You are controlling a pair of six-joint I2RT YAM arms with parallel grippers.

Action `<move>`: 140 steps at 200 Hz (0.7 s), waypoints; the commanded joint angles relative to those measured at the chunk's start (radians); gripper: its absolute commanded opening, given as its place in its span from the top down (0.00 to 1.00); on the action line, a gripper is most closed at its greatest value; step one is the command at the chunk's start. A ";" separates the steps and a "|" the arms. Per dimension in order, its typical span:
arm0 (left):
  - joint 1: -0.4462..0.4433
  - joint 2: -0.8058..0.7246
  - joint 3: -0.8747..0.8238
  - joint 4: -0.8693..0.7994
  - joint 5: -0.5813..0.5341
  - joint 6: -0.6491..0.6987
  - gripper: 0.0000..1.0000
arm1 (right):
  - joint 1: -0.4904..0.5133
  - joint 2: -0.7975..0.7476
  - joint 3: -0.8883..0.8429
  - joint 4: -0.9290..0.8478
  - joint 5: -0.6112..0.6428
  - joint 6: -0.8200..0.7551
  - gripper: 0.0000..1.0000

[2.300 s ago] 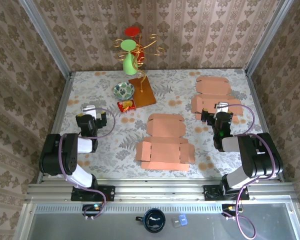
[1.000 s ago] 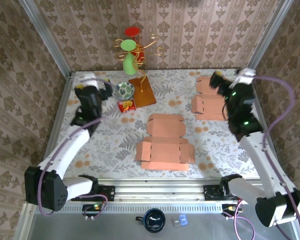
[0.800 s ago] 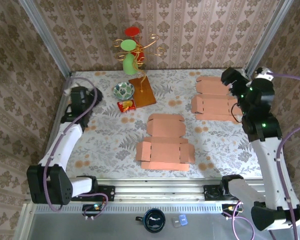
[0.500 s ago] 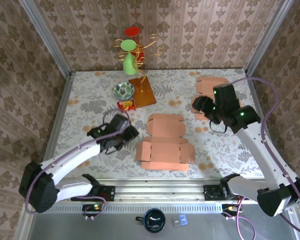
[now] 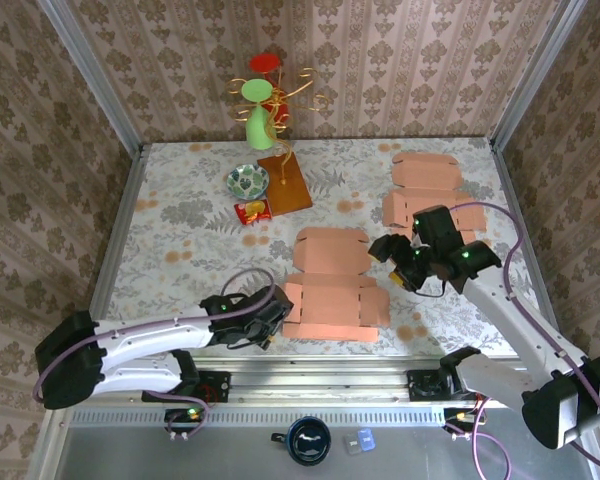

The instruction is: Fold the paper box

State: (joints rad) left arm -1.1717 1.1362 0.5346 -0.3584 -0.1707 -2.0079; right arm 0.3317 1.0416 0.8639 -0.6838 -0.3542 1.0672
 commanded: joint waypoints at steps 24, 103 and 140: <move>-0.061 0.066 -0.069 0.228 -0.144 -0.292 0.30 | 0.007 -0.096 -0.148 0.186 -0.137 0.196 0.28; -0.068 0.086 -0.086 0.272 -0.199 -0.284 0.47 | 0.009 -0.144 -0.200 0.213 -0.150 0.270 0.30; -0.068 0.100 -0.091 0.291 -0.194 -0.291 0.52 | 0.007 -0.146 -0.211 0.220 -0.151 0.286 0.30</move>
State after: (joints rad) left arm -1.2301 1.2232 0.4576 -0.0948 -0.3401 -2.0804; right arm 0.3321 0.9096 0.6735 -0.4728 -0.4805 1.3228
